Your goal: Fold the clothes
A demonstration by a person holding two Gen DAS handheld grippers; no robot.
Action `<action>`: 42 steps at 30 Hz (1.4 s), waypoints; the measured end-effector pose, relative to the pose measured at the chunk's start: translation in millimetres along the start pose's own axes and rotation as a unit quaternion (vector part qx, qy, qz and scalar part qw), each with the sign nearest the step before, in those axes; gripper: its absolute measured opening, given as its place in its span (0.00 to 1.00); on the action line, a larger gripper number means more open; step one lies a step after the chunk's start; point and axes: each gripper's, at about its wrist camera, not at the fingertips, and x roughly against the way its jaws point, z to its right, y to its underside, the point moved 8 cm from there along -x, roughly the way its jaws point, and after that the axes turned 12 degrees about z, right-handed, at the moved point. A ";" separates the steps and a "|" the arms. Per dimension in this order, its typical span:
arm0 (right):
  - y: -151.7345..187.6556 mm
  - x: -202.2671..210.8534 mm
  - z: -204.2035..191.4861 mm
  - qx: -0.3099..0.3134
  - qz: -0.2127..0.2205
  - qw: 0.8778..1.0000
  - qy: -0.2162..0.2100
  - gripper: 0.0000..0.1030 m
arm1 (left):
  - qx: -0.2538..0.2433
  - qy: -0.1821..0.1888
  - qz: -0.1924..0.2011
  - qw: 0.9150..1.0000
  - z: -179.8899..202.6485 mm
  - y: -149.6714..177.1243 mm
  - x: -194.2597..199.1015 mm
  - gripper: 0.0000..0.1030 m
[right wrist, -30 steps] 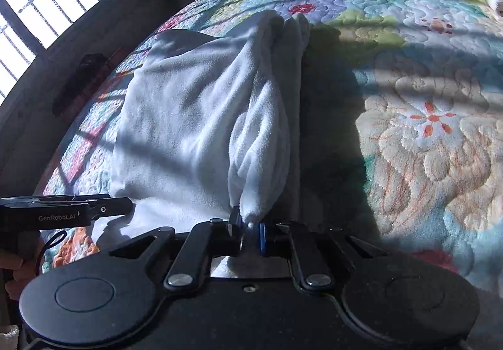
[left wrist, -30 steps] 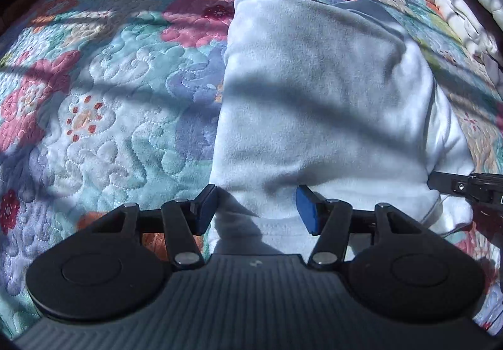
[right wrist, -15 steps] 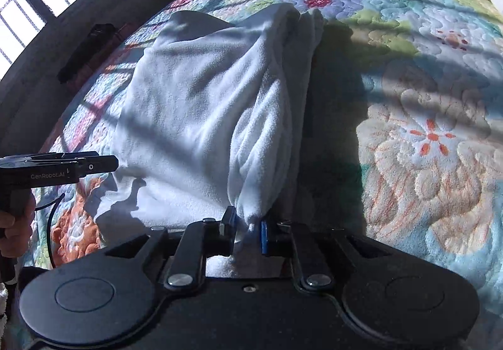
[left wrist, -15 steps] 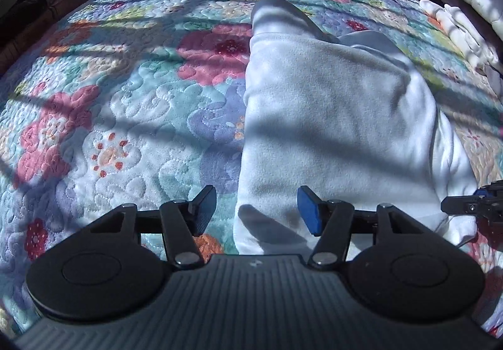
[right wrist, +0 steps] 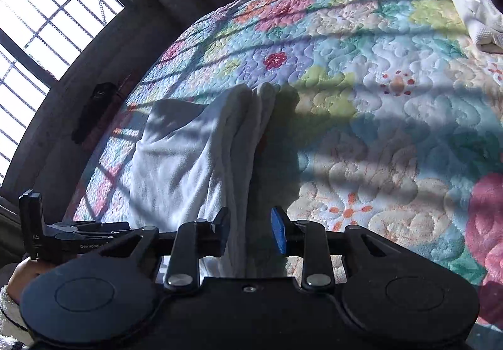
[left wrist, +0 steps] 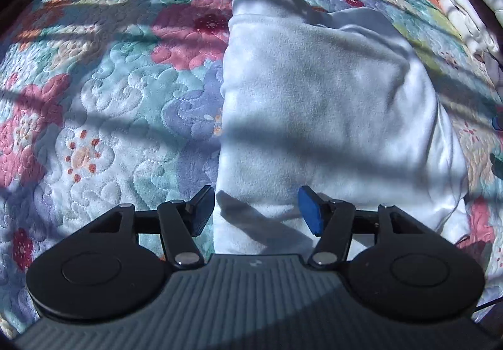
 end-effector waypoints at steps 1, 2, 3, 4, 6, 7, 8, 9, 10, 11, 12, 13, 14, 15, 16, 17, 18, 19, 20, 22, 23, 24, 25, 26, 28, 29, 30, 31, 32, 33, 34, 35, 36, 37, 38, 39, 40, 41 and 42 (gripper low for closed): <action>-17.7 6.6 -1.9 0.010 0.016 1.000 -0.005 0.37 | 0.000 0.003 0.018 1.000 0.9 -10.0 7.9 0.56; -31.0 9.6 -7.2 0.019 0.022 1.000 -0.013 0.40 | 0.000 0.004 0.038 0.999 2.4 -19.2 15.3 0.56; -43.7 12.3 -12.8 0.029 0.027 0.999 -0.020 0.41 | 0.002 0.002 0.057 0.998 4.0 -28.2 21.7 0.57; -53.9 14.1 -19.4 0.043 0.028 0.998 -0.025 0.41 | 0.006 -0.001 0.071 0.997 5.0 -34.6 26.1 0.57; -78.6 21.5 -34.4 0.101 0.041 0.994 -0.019 0.42 | 0.013 -0.005 0.094 0.995 8.1 -43.9 30.3 0.57; -90.6 24.2 -39.4 0.132 0.045 0.990 -0.018 0.45 | 0.014 -0.004 0.101 0.995 10.1 -46.5 29.6 0.57; -99.2 23.8 -44.5 0.181 0.046 0.982 -0.013 0.55 | 0.015 -0.003 0.108 0.994 12.1 -49.1 29.0 0.57; -104.6 19.8 -46.0 0.205 0.038 0.978 -0.001 0.63 | 0.014 -0.002 0.113 0.993 13.9 -50.4 26.4 0.58; -113.4 7.3 -44.7 0.208 0.016 0.978 0.015 0.71 | 0.011 -0.001 0.118 0.993 15.6 -50.9 22.8 0.57; -119.2 -6.4 -42.8 0.183 0.003 0.983 0.020 0.71 | 0.011 -0.001 0.125 0.992 16.5 -51.8 19.3 0.56; -124.6 -20.0 -41.1 0.156 -0.009 0.987 0.022 0.71 | 0.011 0.000 0.134 0.991 16.9 -52.8 15.9 0.56; -123.5 -37.4 -42.2 0.115 -0.032 0.993 0.008 0.71 | 0.012 0.001 0.143 0.990 17.3 -53.8 12.5 0.51; -118.8 -53.5 -46.9 0.092 -0.053 0.994 -0.007 0.71 | 0.014 0.003 0.150 0.989 17.2 -55.1 8.5 0.47; -115.6 -69.5 -53.4 0.087 -0.059 0.994 -0.021 0.71 | 0.016 0.005 0.153 0.988 16.9 -55.1 5.0 0.41; -112.9 -81.9 -58.6 0.093 -0.056 0.994 -0.030 0.71 | 0.017 0.005 0.151 0.988 16.3 -55.6 0.7 0.40; -108.3 -98.7 -61.0 0.096 -0.058 0.993 -0.034 0.69 | 0.018 0.006 0.148 0.989 15.3 -56.9 -4.2 0.40; -100.8 -112.1 -60.7 0.092 -0.078 0.993 -0.012 0.68 | 0.020 0.007 0.148 0.989 15.2 -57.5 -8.0 0.40; -93.2 -124.9 -60.2 0.086 -0.100 0.991 0.012 0.66 | 0.023 0.010 0.147 0.989 14.8 -58.7 -11.6 0.40; -92.9 -129.2 -61.8 0.084 -0.088 0.993 -0.006 0.66 | 0.026 0.015 0.146 0.989 13.9 -60.5 -15.6 0.40; -93.2 -138.1 -60.2 0.059 -0.061 0.995 -0.048 0.66 | 0.034 0.023 0.143 0.989 13.0 -63.8 -22.1 0.40; -91.9 -144.8 -54.2 0.034 -0.057 0.996 -0.057 0.67 | 0.035 0.028 0.143 0.989 12.6 -66.7 -24.0 0.40; -87.6 -152.5 -45.7 0.014 -0.064 0.996 -0.052 0.66 | 0.036 0.032 0.146 0.988 11.8 -71.2 -25.5 0.40; -83.0 -160.3 -37.0 -0.005 -0.072 0.996 -0.047 0.67 | 0.035 0.034 0.150 0.987 10.7 -76.3 -26.9 0.41; -79.3 -165.0 -30.2 -0.019 -0.077 0.996 -0.041 0.67 | 0.036 0.034 0.154 0.987 9.0 -81.8 -28.6 0.43; -73.2 -177.5 -17.9 -0.047 -0.086 0.995 -0.027 0.67 | 0.041 0.030 0.153 0.987 4.8 -91.7 -34.7 0.44; -72.9 -179.9 -16.2 -0.052 -0.083 0.995 -0.026 0.67 | 0.043 0.028 0.152 0.987 3.4 -95.3 -38.7 0.44; -73.5 -182.7 -15.8 -0.056 -0.080 0.995 -0.027 0.67 | 0.043 0.027 0.151 0.987 2.5 -98.3 -43.0 0.44; -75.0 -186.2 -16.1 -0.060 -0.074 0.995 -0.030 0.67 | 0.039 0.020 0.149 0.988 2.0 -100.2 -48.0 0.44; -78.6 -191.3 -14.1 -0.062 -0.059 0.996 -0.030 0.66 | 0.032 0.010 0.146 0.989 1.8 -101.5 -53.3 0.43; -82.3 -196.4 -11.9 -0.064 -0.043 0.997 -0.030 0.66 | 0.027 0.002 0.144 0.989 1.4 -102.0 -56.6 0.42; -84.6 -202.2 -11.1 -0.048 -0.040 0.998 -0.027 0.66 | 0.028 -0.002 0.143 0.989 1.6 -101.5 -59.0 0.42; -86.8 -208.1 -10.5 -0.031 -0.038 0.999 -0.024 0.51 | 0.033 -0.002 0.143 0.989 2.1 -100.5 -60.1 0.42; -89.1 -207.0 -14.3 -0.011 -0.033 0.999 -0.028 0.37 | 0.040 0.000 0.143 0.989 2.6 -99.2 -60.3 0.42; -91.4 -205.3 -18.6 0.009 -0.028 0.999 -0.032 0.23 | 0.040 -0.005 0.148 0.988 3.5 -97.5 -57.9 0.43; -93.7 -203.5 -22.9 0.029 -0.023 0.999 -0.036 0.20 | 0.038 -0.014 0.154 0.987 4.8 -95.4 -53.8 0.43; -96.5 -197.3 -29.9 0.020 -0.015 0.998 -0.055 0.19 | 0.026 -0.023 0.163 0.986 8.6 -93.3 -48.2 0.43; -99.3 -190.4 -37.1 0.008 -0.006 0.997 -0.077 0.18 | 0.001 -0.023 0.175 0.984 17.5 -90.6 -39.2 0.45; -102.3 -183.4 -44.3 -0.005 0.003 0.995 -0.098 0.18 | -0.029 -0.017 0.187 0.982 28.7 -87.6 -28.9 0.46; -105.3 -176.1 -51.5 -0.017 0.012 0.993 -0.119 0.18 | -0.049 -0.008 0.197 0.979 39.7 -85.8 -19.9 0.49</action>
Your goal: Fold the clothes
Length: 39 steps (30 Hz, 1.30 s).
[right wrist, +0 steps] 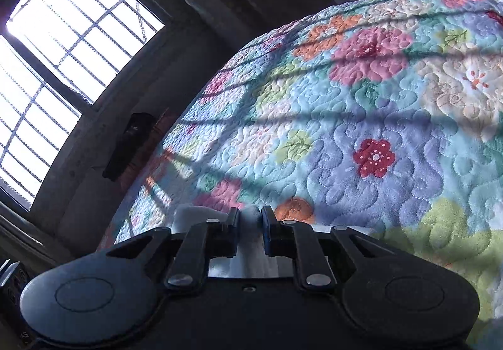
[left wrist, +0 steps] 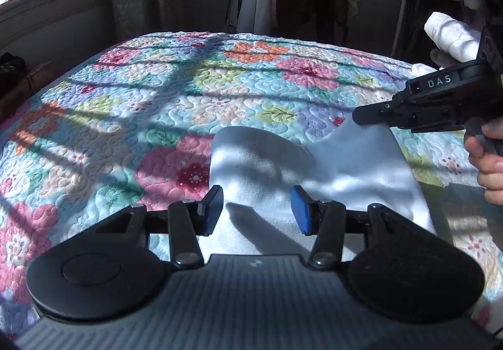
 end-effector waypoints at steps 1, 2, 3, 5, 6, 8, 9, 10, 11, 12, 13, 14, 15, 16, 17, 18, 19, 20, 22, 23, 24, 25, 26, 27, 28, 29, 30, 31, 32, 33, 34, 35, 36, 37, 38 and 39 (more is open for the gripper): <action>-3.0 5.4 -8.7 -0.011 0.010 1.000 -0.021 0.18 | -0.012 0.013 0.010 1.000 10.6 -3.1 7.9 0.55; -0.8 6.8 -17.7 0.003 0.012 1.000 -0.029 0.18 | -0.014 0.030 0.020 0.999 21.6 -7.8 12.8 0.58; 2.0 7.8 -26.8 0.021 0.013 0.999 -0.035 0.18 | -0.008 0.045 0.028 0.999 29.9 -12.4 14.0 0.63; 8.5 9.6 -42.4 0.044 0.007 0.998 -0.048 0.18 | 0.024 0.069 0.040 0.997 41.3 -19.3 8.0 0.70; 12.3 10.5 -48.6 0.048 0.000 0.997 -0.056 0.18 | 0.043 0.075 0.039 0.996 45.0 -20.1 1.7 0.72; 16.9 14.4 -58.3 0.057 -0.002 0.996 -0.071 0.17 | 0.083 0.080 0.027 0.993 50.6 -18.7 -12.5 0.72; 18.6 17.5 -61.4 0.067 0.003 0.995 -0.070 0.17 | 0.101 0.082 0.017 0.991 53.0 -16.7 -20.0 0.72; 19.9 21.9 -63.3 0.078 0.010 0.994 -0.069 0.17 | 0.113 0.080 0.008 0.990 53.8 -14.6 -25.9 0.68; 20.1 24.0 -63.4 0.078 0.010 0.994 -0.075 0.17 | 0.126 0.075 0.002 0.989 52.7 -12.2 -31.6 0.60; 20.1 25.9 -63.4 0.076 0.010 0.994 -0.081 0.17 | 0.136 0.073 -0.004 0.988 51.0 -9.4 -35.6 0.35; 19.6 26.5 -60.6 0.067 0.006 0.994 -0.085 0.17 | 0.143 0.072 -0.009 0.987 49.3 -6.6 -38.5 0.19; 19.0 26.9 -57.5 0.057 0.002 0.994 -0.089 0.17 | 0.150 0.071 -0.014 0.986 47.7 -3.8 -41.4 0.17; 18.7 26.0 -52.9 0.043 -0.004 0.995 -0.089 0.17 | 0.147 0.068 -0.018 0.987 46.5 -1.3 -42.7 0.16; 18.1 24.6 -45.0 0.020 -0.007 0.996 -0.082 0.17 | 0.140 0.063 -0.021 0.988 45.5 1.0 -43.0 0.16; 16.9 24.3 -38.0 0.000 -0.008 0.997 -0.074 0.17 | 0.126 0.055 -0.023 0.990 45.0 3.1 -42.9 0.16; 15.2 25.1 -31.4 -0.016 -0.004 0.998 -0.065 0.17 | 0.115 0.047 -0.023 0.992 43.3 4.9 -42.4 0.16; 14.2 26.2 -26.9 -0.018 -0.001 0.998 -0.053 0.17 | 0.115 0.044 -0.023 0.992 41.4 6.6 -41.9 0.16; 13.0 26.9 -22.7 -0.001 -0.002 1.000 -0.030 0.18 | 0.124 0.046 -0.021 0.991 38.6 8.3 -41.1 0.16; 12.7 27.2 -18.0 0.043 -0.002 0.999 0.008 0.20 | 0.153 0.048 -0.018 0.987 29.8 10.2 -37.3 0.18; 13.7 26.5 -15.8 0.052 -0.005 0.999 0.015 0.20 | 0.165 0.048 -0.018 0.985 25.6 11.3 -35.8 0.18; 14.7 25.9 -13.7 0.060 -0.009 0.998 0.021 0.20 | 0.173 0.047 -0.016 0.984 21.7 12.1 -33.9 0.19; 17.5 23.5 -13.1 0.054 -0.020 0.998 0.012 0.21 | 0.176 0.045 -0.014 0.983 19.0 12.6 -31.7 0.20; 20.4 21.0 -12.8 0.046 -0.032 0.998 0.002 0.23 | 0.177 0.043 -0.013 0.983 16.7 12.9 -29.5 0.22; 23.6 18.8 -13.6 0.040 -0.042 0.998 -0.007 0.24 | 0.179 0.040 -0.012 0.983 14.5 13.3 -27.3 0.23; 28.5 17.2 -16.5 0.040 -0.055 0.998 -0.014 0.26 | 0.173 0.035 -0.005 0.984 12.6 12.7 -24.6 0.26; 31.8 15.6 -18.2 0.041 -0.063 0.997 -0.016 0.28 | 0.163 0.027 0.004 0.986 11.0 11.5 -21.5 0.28; 36.7 14.0 -21.0 0.042 -0.074 0.996 -0.022 0.28 | 0.153 0.023 0.009 0.988 10.3 11.4 -19.9 0.31; 41.9 12.4 -24.0 0.044 -0.084 0.995 -0.027 0.28 | 0.144 0.020 0.012 0.989 10.2 11.9 -19.1 0.31; 44.9 10.8 -25.4 0.047 -0.089 0.994 -0.029 0.29 | 0.135 0.018 0.014 0.991 10.1 12.4 -18.4 0.31; 48.6 8.4 -26.2 0.052 -0.095 0.994 -0.024 0.30 | 0.132 0.016 0.013 0.991 9.9 12.9 -18.4 0.31; 52.4 6.0 -26.8 0.056 -0.101 0.993 -0.019 0.33 | 0.135 0.016 0.012 0.991 9.7 13.0 -18.8 0.31; 54.6 4.2 -27.9 0.061 -0.104 0.992 -0.018 0.34 | 0.138 0.016 0.011 0.990 9.7 12.9 -19.3 0.31; 56.6 2.4 -29.0 0.067 -0.107 0.992 -0.017 0.35 | 0.141 0.017 0.012 0.990 9.7 12.5 -19.0 0.31; 57.4 1.2 -30.5 0.069 -0.108 0.992 -0.017 0.37 | 0.142 0.018 0.015 0.990 9.7 11.6 -18.5 0.30; 58.1 0.7 -32.3 0.072 -0.108 0.991 -0.020 0.40 | 0.141 0.017 0.018 0.990 9.5 10.4 -18.0 0.29; 58.5 0.1 -34.2 0.080 -0.107 0.991 -0.022 0.41 | 0.140 0.018 0.020 0.990 9.3 9.9 -17.3 0.29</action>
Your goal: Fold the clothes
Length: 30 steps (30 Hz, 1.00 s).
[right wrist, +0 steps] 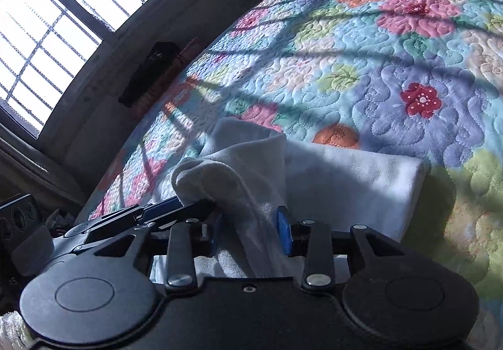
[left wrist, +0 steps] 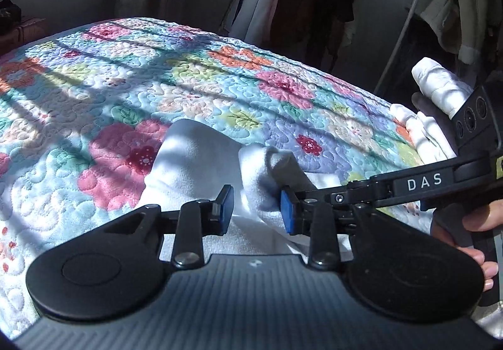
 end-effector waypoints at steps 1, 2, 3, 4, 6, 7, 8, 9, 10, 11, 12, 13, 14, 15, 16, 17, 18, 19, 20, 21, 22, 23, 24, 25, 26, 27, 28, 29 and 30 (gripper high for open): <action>-0.4 -2.4 -1.5 0.013 0.003 1.000 0.005 0.43 | -0.001 0.002 0.002 1.000 0.0 -0.2 0.8 0.29; -0.9 -4.9 -1.7 0.020 0.005 1.000 0.011 0.44 | -0.004 0.000 0.004 1.000 -0.8 -0.6 1.6 0.29; -2.4 -8.3 -1.4 0.025 0.011 0.999 0.017 0.44 | -0.007 -0.003 0.006 1.000 -1.6 -0.8 1.9 0.29; -4.2 -10.6 -2.6 0.028 0.017 0.999 0.012 0.45 | -0.010 -0.004 0.005 1.000 -1.9 -0.7 1.7 0.29; -7.8 -14.8 -5.6 0.034 0.031 0.999 0.001 0.42 | -0.014 -0.006 0.004 1.000 -2.0 -0.4 1.5 0.29; -9.6 -16.8 -7.0 0.036 0.038 0.999 -0.004 0.25 | -0.014 -0.005 0.006 1.000 -1.4 -1.3 2.1 0.29; -11.6 -15.7 -8.7 0.062 0.047 0.997 0.009 0.06 | -0.014 -0.002 0.007 1.000 -0.6 -2.6 2.8 0.29; -13.8 -14.1 -10.4 0.090 0.056 0.994 0.025 0.06 | -0.015 -0.002 0.011 1.000 -0.3 -4.4 3.9 0.31; -19.2 -8.2 -9.9 0.116 0.078 0.989 0.052 0.06 | -0.020 -0.006 0.015 1.000 -0.7 -7.2 5.2 0.31; -24.7 0.4 -7.6 0.130 0.096 0.984 0.073 0.06 | -0.027 -0.011 0.020 0.999 -1.3 -10.4 6.7 0.32; -32.2 11.7 -1.2 0.121 0.115 0.982 0.089 0.06 | -0.033 -0.016 0.022 0.999 -2.6 -12.8 7.8 0.35; -37.0 20.3 6.7 0.098 0.127 0.982 0.097 0.06 | -0.042 -0.024 0.024 0.999 -5.3 -14.2 8.6 0.40; -42.1 28.3 23.4 0.051 0.134 0.984 0.105 0.06 | -0.053 -0.034 0.025 0.998 -8.5 -15.3 9.4 0.42; -43.0 31.3 35.8 0.021 0.133 0.984 0.114 0.05 | -0.062 -0.044 0.024 0.997 -11.9 -15.8 9.7 0.43; -41.2 30.4 48.6 0.001 0.125 0.984 0.127 0.05 | -0.070 -0.059 0.016 0.996 -17.4 -13.9 8.1 0.45; -39.0 29.2 61.5 -0.019 0.116 0.983 0.141 0.06 | -0.078 -0.076 0.004 0.994 -24.0 -10.8 5.7 0.47; -36.8 28.1 74.3 -0.038 0.108 0.981 0.154 0.06 | -0.082 -0.091 -0.010 0.992 -30.8 -6.7 2.8 0.49; -34.6 23.1 78.5 -0.041 0.098 0.981 0.164 0.06 | -0.082 -0.106 -0.030 0.991 -38.7 -0.2 -1.6 0.52; -32.5 17.7 81.8 -0.042 0.088 0.980 0.172 0.06 | -0.073 -0.113 -0.049 0.990 -46.6 7.6 -6.3 0.53; -30.4 12.5 85.0 -0.042 0.078 0.980 0.181 0.06 | -0.060 -0.115 -0.066 0.989 -54.1 15.6 -10.6 0.55; -29.0 9.0 86.9 -0.041 0.073 0.979 0.188 0.07 | -0.041 -0.117 -0.077 0.989 -61.2 22.7 -13.0 0.56; -29.1 8.1 90.6 -0.039 0.068 0.977 0.198 0.07 | -0.017 -0.115 -0.079 0.990 -66.7 26.1 -13.4 0.56; -29.3 7.5 94.4 -0.037 0.063 0.976 0.207 0.08 | 0.002 -0.112 -0.078 0.991 -69.7 26.5 -12.5 0.57; -29.5 7.0 98.2 -0.035 0.058 0.974 0.217 0.16 | 0.012 -0.107 -0.078 0.991 -70.9 25.6 -11.2 0.57; -29.7 11.0 102.5 -0.045 0.054 0.972 0.226 0.33 | 0.019 -0.103 -0.077 0.991 -71.5 24.3 -10.1 0.57; -30.4 16.5 105.6 -0.055 0.054 0.970 0.231 0.39 | 0.023 -0.099 -0.077 0.992 -71.7 22.9 -9.4 0.57; -31.7 24.1 106.6 -0.065 0.057 0.969 0.230 0.42 | 0.026 -0.094 -0.075 0.992 -71.7 21.0 -8.4 0.57; -33.2 31.8 103.8 -0.071 0.067 0.971 0.219 0.42 | 0.029 -0.086 -0.071 0.993 -71.8 18.0 -7.0 0.57; -34.8 39.6 100.7 -0.077 0.078 0.972 0.208 0.42 | 0.033 -0.080 -0.067 0.994 -71.1 14.5 -6.1 0.57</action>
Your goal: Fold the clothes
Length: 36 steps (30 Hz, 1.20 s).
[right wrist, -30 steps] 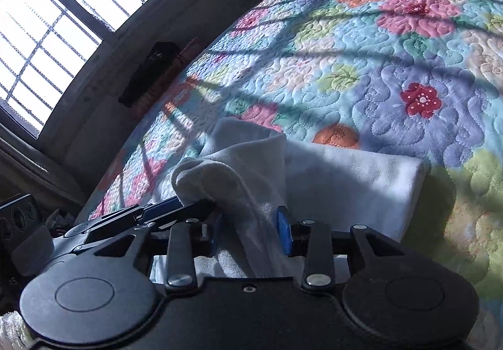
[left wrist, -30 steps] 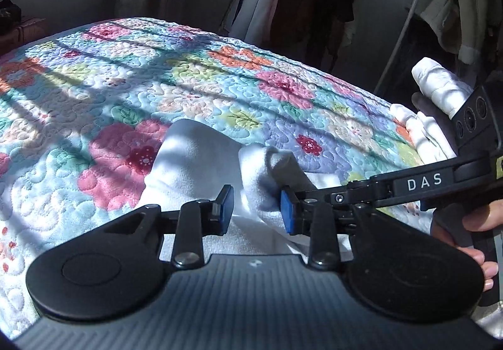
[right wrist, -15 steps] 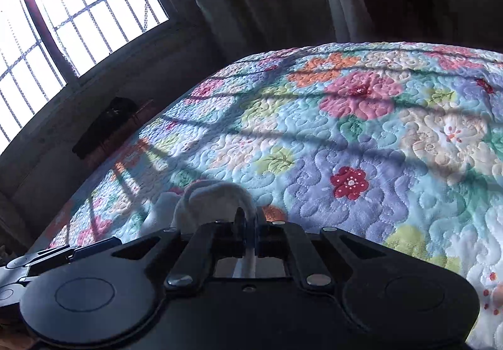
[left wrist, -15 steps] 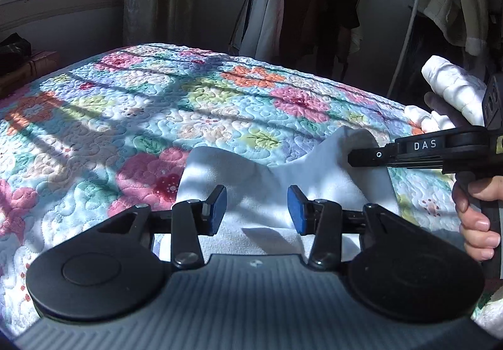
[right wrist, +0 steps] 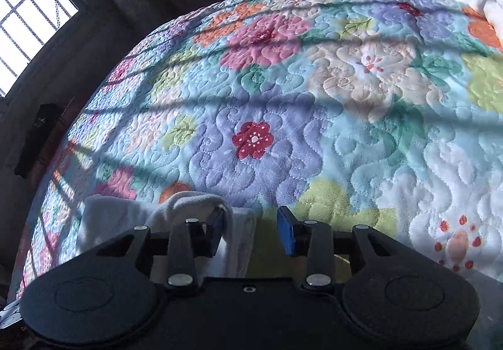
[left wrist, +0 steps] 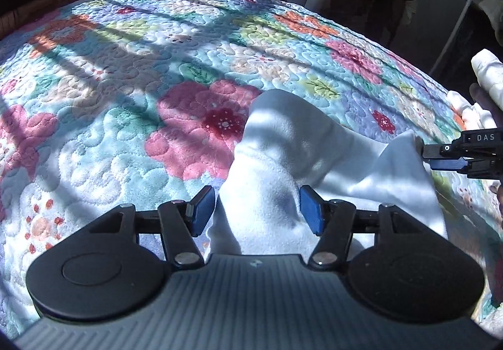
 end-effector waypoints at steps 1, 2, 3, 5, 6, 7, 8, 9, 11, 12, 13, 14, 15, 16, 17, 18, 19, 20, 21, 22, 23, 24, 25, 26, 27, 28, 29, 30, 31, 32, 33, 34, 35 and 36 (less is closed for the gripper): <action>-1.5 6.8 -4.1 -0.008 0.006 1.000 -0.023 0.42 | 0.005 0.007 0.005 1.000 0.5 -3.7 1.8 0.57; -2.9 13.8 -8.6 -0.016 0.013 0.999 -0.047 0.42 | 0.009 0.016 0.010 1.000 1.0 -7.5 4.2 0.57; -4.3 20.9 -13.1 -0.024 0.019 0.997 -0.072 0.42 | 0.011 0.024 0.014 1.000 2.7 -12.1 5.9 0.57; 0.0 19.4 -25.4 -0.049 -0.001 0.991 -0.121 0.43 | 0.004 0.031 0.017 0.999 6.8 -17.3 8.0 0.57; 4.1 12.9 -29.7 -0.063 -0.017 0.989 -0.133 0.44 | -0.001 0.034 0.017 0.999 9.0 -18.4 8.3 0.57; 8.2 6.2 -33.8 -0.076 -0.033 0.986 -0.144 0.47 | -0.005 0.036 0.016 0.999 11.2 -18.6 7.9 0.57; 12.4 -4.7 -36.9 -0.082 -0.045 0.986 -0.140 0.52 | -0.007 0.039 0.012 0.999 13.4 -17.7 6.3 0.57; 16.7 -16.0 -39.9 -0.088 -0.057 0.985 -0.134 0.54 | -0.009 0.041 0.010 0.999 14.6 -16.8 4.3 0.57; 25.2 -38.5 -46.0 -0.100 -0.079 0.984 -0.122 0.63 | -0.025 0.032 0.010 0.999 16.2 -13.8 -0.6 0.58; 26.8 -45.7 -47.7 -0.085 -0.074 0.987 -0.117 0.64 | -0.036 0.026 0.010 0.999 16.4 -12.0 -2.6 0.58; 28.2 -52.5 -49.3 -0.069 -0.067 0.989 -0.112 0.63 | -0.050 0.015 0.006 0.999 16.6 -9.7 -4.8 0.58; 26.1 -51.5 -50.4 -0.048 -0.048 0.992 -0.110 0.54 | -0.058 0.007 0.000 0.998 15.9 -6.8 -6.9 0.58; 23.6 -49.6 -51.5 -0.027 -0.028 0.993 -0.108 0.38 | -0.060 0.003 -0.005 0.998 14.6 -3.8 -8.5 0.58; 20.9 -47.6 -52.7 -0.006 -0.008 0.994 -0.106 0.13 | -0.063 -0.001 -0.010 0.998 13.3 -0.7 -10.1 0.59; 13.6 -38.7 -54.7 0.000 0.014 0.992 -0.122 0.13 | -0.065 -0.005 -0.016 0.998 12.0 2.3 -11.7 0.59; 6.9 -30.0 -55.2 -0.016 0.026 0.989 -0.142 0.13 | -0.059 -0.005 -0.017 0.998 9.7 3.9 -12.0 0.61; 0.2 -21.2 -55.4 -0.033 0.038 0.985 -0.163 0.12 | -0.050 -0.003 -0.018 0.999 7.3 4.3 -11.8 0.63; -3.7 -17.4 -54.9 -0.031 0.041 0.985 -0.167 0.12 | -0.035 0.000 -0.021 0.999 3.7 5.1 -11.8 0.64; -7.4 -14.2 -54.4 -0.026 0.044 0.984 -0.169 0.12 | -0.020 0.002 -0.024 1.000 -0.1 6.3 -12.1 0.67; -11.0 -10.9 -53.8 -0.021 0.047 0.984 -0.171 0.10 | -0.005 0.002 -0.029 1.000 -4.2 7.7 -12.6 0.70; -9.3 -17.5 -50.1 -0.007 0.039 0.988 -0.147 0.10 | 0.010 0.004 -0.036 0.999 -8.4 9.8 -13.1 0.70; -7.0 -24.9 -46.0 0.007 0.030 0.992 -0.120 0.10 | 0.021 0.006 -0.041 0.999 -11.2 11.6 -13.6 0.70; -2.6 -33.8 -39.0 0.010 0.011 0.995 -0.098 0.10 | 0.030 0.008 -0.042 0.999 -12.9 12.6 -13.2 0.70; 2.0 -42.7 -31.7 0.012 -0.010 0.997 -0.077 0.10 | 0.039 0.010 -0.043 0.998 -14.6 13.4 -12.3 0.70; 6.1 -47.2 -22.9 -0.002 -0.022 0.997 -0.069 0.10 | 0.045 0.011 -0.043 0.998 -15.9 13.3 -11.2 0.70; 8.5 -48.9 -17.7 -0.015 -0.032 0.997 -0.070 0.10 | 0.047 0.012 -0.041 0.998 -16.9 12.5 -9.4 0.70; 7.9 -48.2 -14.7 -0.021 -0.040 0.997 -0.069 0.11 | 0.049 0.014 -0.038 0.998 -17.9 10.9 -7.0 0.70; 6.3 -45.5 -12.4 -0.024 -0.045 0.996 -0.067 0.12 | 0.050 0.017 -0.033 0.998 -19.3 8.5 -4.1 0.70; 4.4 -40.1 -10.8 -0.021 -0.046 0.997 -0.065 0.13 | 0.049 0.015 -0.029 0.998 -21.4 6.0 -0.9 0.68; 2.5 -34.4 -9.3 -0.018 -0.048 0.997 -0.062 0.16 | 0.046 0.013 -0.024 0.999 -23.6 3.5 2.5 0.68; 2.0 -28.3 -7.7 -0.009 -0.047 0.997 -0.054 0.18 | 0.045 0.014 -0.021 0.999 -26.2 0.8 6.1 0.68; 1.7 -22.0 -6.0 0.002 -0.047 0.998 -0.045 0.20 | 0.045 0.016 -0.016 0.999 -28.4 -1.6 9.6 0.68; 2.6 -17.1 -5.3 0.009 -0.046 0.998 -0.039 0.22 | 0.045 0.020 -0.012 0.999 -30.5 -4.1 12.8 0.68; 3.6 -12.3 -4.7 0.017 -0.044 0.998 -0.033 0.27 | 0.046 0.023 -0.009 0.999 -32.3 -6.2 14.8 0.68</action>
